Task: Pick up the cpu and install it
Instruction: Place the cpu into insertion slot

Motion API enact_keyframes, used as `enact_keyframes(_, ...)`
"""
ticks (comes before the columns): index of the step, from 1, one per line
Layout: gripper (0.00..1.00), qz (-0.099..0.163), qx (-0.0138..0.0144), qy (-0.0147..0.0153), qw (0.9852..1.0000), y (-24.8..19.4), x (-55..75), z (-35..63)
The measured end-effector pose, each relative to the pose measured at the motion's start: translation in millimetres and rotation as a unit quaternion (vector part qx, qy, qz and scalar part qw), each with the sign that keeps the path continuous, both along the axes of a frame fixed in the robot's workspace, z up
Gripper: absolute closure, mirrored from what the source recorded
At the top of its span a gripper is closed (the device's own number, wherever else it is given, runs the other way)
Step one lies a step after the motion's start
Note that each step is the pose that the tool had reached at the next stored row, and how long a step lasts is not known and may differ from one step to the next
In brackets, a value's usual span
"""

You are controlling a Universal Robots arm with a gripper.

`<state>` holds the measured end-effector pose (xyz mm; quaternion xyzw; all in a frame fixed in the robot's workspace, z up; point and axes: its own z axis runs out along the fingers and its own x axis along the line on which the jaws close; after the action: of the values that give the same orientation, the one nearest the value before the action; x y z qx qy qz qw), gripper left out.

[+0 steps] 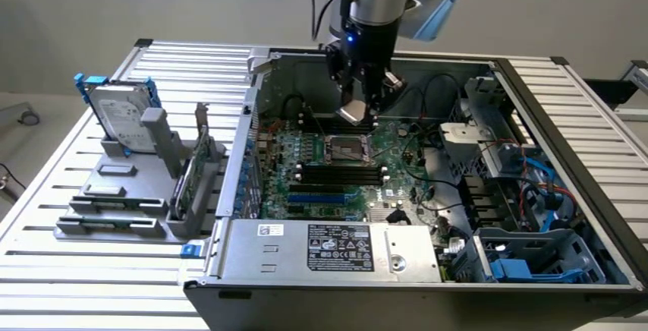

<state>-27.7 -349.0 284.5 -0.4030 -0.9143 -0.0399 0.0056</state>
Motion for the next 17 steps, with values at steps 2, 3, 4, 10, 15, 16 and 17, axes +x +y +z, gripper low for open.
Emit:
enact_keyframes(2, 0.45, -0.016, 0.0, 0.0005, 0.9999, 0.0, 0.0, -1.1)
enact_keyframes(3, 0.45, -0.024, 0.0, 0.0007, 0.9997, 0.0, 0.0, -1.6)
enact_keyframes(4, 0.45, -0.032, 0.0, 0.0009, 0.9995, 0.0, 0.0, -2.2)
enact_keyframes(10, 0.45, -0.082, 0.0, 0.0025, 0.9967, 0.0, 0.0, -5.8)
enact_keyframes(15, 0.45, -0.123, 0.0, 0.004, 0.9924, 0.0, 0.0, -8.9)
enact_keyframes(16, 0.45, -0.131, 0.0, 0.0043, 0.9913, 0.0, 0.0, -9.6)
enact_keyframes(17, 0.45, -0.139, 0.0, 0.0046, 0.9902, 0.0, 0.0, -10.2)
